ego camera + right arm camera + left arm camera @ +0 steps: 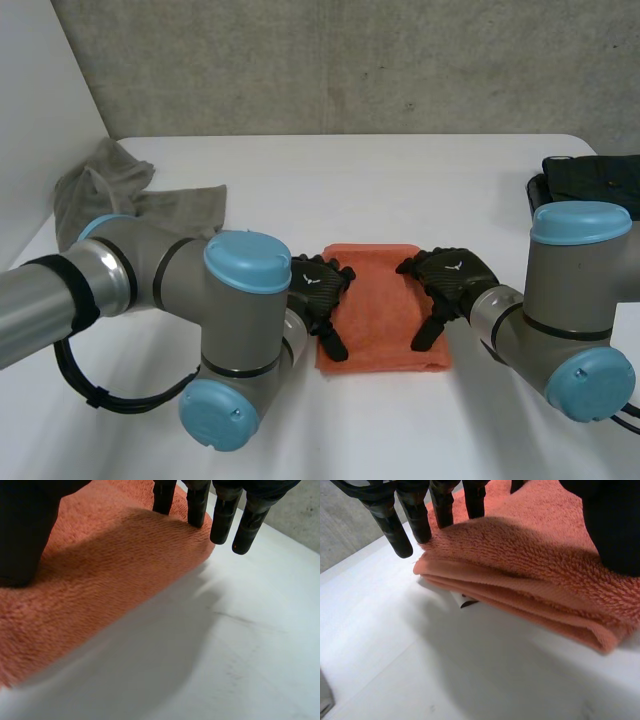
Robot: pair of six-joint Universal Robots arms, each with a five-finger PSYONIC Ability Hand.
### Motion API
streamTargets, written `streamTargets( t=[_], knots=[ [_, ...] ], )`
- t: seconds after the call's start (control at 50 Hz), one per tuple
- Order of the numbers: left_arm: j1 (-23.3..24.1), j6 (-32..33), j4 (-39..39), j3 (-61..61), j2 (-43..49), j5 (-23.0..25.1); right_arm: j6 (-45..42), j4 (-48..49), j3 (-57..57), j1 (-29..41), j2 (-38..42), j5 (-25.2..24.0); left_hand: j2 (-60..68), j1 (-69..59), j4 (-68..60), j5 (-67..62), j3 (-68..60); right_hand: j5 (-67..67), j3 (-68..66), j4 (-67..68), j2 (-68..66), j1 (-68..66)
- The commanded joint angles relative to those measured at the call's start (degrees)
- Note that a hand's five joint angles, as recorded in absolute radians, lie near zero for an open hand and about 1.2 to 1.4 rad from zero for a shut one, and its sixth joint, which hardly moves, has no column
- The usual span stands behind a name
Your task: Fold the laundry.
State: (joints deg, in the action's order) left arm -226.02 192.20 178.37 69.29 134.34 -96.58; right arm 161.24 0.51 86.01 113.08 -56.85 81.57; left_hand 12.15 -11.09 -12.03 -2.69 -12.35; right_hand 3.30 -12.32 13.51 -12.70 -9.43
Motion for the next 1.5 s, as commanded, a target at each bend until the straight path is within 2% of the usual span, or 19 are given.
streamTargets(
  t=[0.02,0.14,0.18,0.22,0.24,0.32,0.42,0.72,1.08,1.24,1.34,1.46,1.5],
  knots=[
    [0.4,1.6,-0.2,0.7,-5.4,0.9,-4.4,2.3,1.3,0.1,-2.9,2.0,-0.4,-0.6,0.3,1.0,0.6,-3.3,2.3,-3.5,2.7,-0.6],
    [-0.1,1.6,-0.1,0.7,-13.0,2.2,-5.1,10.3,8.5,2.1,-14.2,5.1,-0.6,-0.5,0.5,1.1,0.8,-3.3,2.3,-3.5,2.7,-0.6],
    [-0.5,1.6,-0.2,1.0,-16.4,5.1,-5.1,13.4,12.1,3.5,-17.0,5.4,-0.8,-0.3,0.6,1.3,1.0,-3.3,2.3,-3.5,2.7,-0.6],
    [-1.3,1.6,-0.4,1.2,-18.4,7.6,-5.0,14.8,14.0,4.7,-17.8,5.6,-0.6,-0.5,0.5,1.1,0.8,-3.3,2.3,-3.5,2.7,-0.6],
    [-2.6,1.5,-0.9,1.6,-20.1,10.6,-4.9,15.2,14.8,5.3,-18.0,5.7,-0.4,-0.6,0.3,1.0,0.6,-3.3,2.3,-3.5,2.7,-0.6],
    [-5.7,1.3,-4.4,2.1,-23.2,17.6,-3.6,15.2,19.3,8.0,-17.5,6.0,0.1,-1.1,-0.2,0.5,0.1,-3.3,2.3,-3.5,2.7,-0.6],
    [-7.1,1.1,-7.4,2.2,-25.0,21.8,-2.0,16.5,22.4,9.4,-16.5,5.7,0.1,-1.1,-0.2,0.5,0.1,-3.3,2.3,-3.5,2.7,-0.6],
    [-7.1,0.6,-7.6,4.0,-25.2,22.0,-1.2,25.0,18.8,10.8,-5.3,7.7,-0.3,-0.8,0.1,0.8,0.4,-3.3,2.3,-3.5,2.7,-0.6],
    [-7.3,-1.6,-7.4,4.1,-25.3,22.1,-5.0,29.0,15.0,10.8,-0.1,7.9,-0.3,-0.8,0.1,0.8,0.4,-3.3,2.3,-3.5,2.7,-0.6],
    [-7.4,-2.5,-7.4,4.2,-25.3,22.1,-5.1,30.2,11.9,10.8,1.8,7.9,-0.1,-1.0,0.0,0.6,0.3,4.3,-5.3,4.1,-4.9,-8.2],
    [-7.9,-2.9,-7.4,4.8,-25.4,22.2,-5.1,30.2,9.4,10.7,3.8,8.0,0.1,-1.1,-0.2,0.5,0.1,16.6,-17.6,16.4,-17.2,-20.5],
    [-7.9,-3.1,-7.4,5.2,-25.4,22.2,-4.9,30.2,7.4,10.5,4.6,7.6,0.2,-1.3,-0.4,0.3,-0.1,21.3,-22.3,21.1,-21.9,-25.2],
    [-8.0,-3.1,-7.4,5.2,-25.4,22.2,-5.0,30.2,6.6,10.4,5.3,7.3,0.2,-1.3,-0.4,0.3,-0.1,26.5,-27.5,26.3,-27.1,-30.4]
  ],
)
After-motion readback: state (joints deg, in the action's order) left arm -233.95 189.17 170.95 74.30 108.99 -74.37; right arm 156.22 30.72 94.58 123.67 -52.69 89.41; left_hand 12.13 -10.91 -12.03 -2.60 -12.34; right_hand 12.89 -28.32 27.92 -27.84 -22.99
